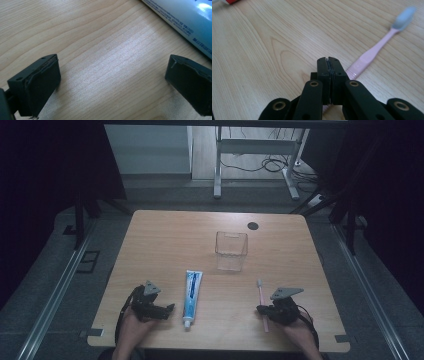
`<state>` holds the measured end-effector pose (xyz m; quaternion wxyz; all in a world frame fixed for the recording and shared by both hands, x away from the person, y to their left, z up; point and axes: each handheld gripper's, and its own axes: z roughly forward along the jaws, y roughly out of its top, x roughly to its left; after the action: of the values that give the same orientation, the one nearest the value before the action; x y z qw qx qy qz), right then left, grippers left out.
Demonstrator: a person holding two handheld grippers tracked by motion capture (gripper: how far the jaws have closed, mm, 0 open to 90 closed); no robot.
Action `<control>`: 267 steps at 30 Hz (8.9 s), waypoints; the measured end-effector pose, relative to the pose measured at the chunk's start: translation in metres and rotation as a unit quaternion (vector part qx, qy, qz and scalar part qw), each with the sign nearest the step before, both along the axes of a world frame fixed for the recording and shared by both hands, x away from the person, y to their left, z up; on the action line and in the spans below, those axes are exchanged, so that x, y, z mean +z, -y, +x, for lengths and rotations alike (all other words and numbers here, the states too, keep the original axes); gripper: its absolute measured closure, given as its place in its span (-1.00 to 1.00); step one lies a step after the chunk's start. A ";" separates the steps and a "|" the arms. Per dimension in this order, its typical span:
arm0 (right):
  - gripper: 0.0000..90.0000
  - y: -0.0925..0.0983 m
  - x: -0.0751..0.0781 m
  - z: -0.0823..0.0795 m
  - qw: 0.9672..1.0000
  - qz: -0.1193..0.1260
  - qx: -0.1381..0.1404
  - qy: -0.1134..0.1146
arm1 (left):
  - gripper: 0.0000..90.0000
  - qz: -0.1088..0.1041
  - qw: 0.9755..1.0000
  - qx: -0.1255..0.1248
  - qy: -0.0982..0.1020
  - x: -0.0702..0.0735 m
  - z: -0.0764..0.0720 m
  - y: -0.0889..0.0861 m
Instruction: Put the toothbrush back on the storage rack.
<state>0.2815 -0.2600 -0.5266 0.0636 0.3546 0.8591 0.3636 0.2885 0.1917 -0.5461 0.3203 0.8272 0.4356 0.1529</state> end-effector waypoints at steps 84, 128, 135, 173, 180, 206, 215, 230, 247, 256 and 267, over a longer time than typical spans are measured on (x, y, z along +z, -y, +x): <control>0.70 -0.029 0.028 0.078 0.933 -0.303 0.003 -0.192 | -1.00 -0.001 1.000 0.001 -0.001 0.000 0.000 0.000; 0.75 -0.015 0.089 0.078 0.972 -0.199 0.007 -0.121 | -1.00 0.000 1.000 0.000 -0.001 0.000 0.000 0.000; 0.75 -0.014 0.108 0.080 0.981 -0.172 0.004 -0.094 | -1.00 -0.001 1.000 0.002 -0.002 0.000 0.000 0.000; 0.75 -0.049 0.152 0.125 0.998 -0.055 -0.024 0.028 | -1.00 0.000 1.000 -0.001 0.001 0.000 0.000 0.000; 0.75 -0.058 0.156 0.134 0.998 -0.036 -0.026 0.042 | -1.00 0.000 1.000 0.000 0.001 0.000 0.000 0.000; 0.75 -0.097 0.154 0.172 0.994 0.021 -0.056 0.089 | -1.00 0.002 1.000 -0.002 0.000 0.000 0.000 0.000; 0.75 -0.101 0.132 0.182 0.994 0.018 -0.069 0.084 | -1.00 0.000 1.000 0.000 -0.001 0.000 0.000 0.000; 0.74 -0.114 0.095 0.191 0.995 -0.003 -0.068 0.074 | -1.00 0.000 1.000 -0.001 0.000 0.000 0.000 0.000; 0.74 -0.119 0.074 0.194 0.996 -0.031 -0.063 0.057 | -1.00 0.001 1.000 -0.001 -0.001 0.000 0.000 0.000; 0.73 -0.120 0.071 0.194 0.995 -0.047 -0.062 0.057 | -1.00 0.001 1.000 -0.001 -0.001 0.000 0.000 0.000; 0.66 -0.121 0.071 0.195 0.996 -0.049 -0.056 0.047 | -1.00 0.001 1.000 -0.001 0.000 0.000 0.000 0.000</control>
<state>0.4768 -0.1388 -0.4561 0.1416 0.3812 0.8507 0.3331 0.2887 0.1920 -0.5459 0.3192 0.8283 0.4343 0.1529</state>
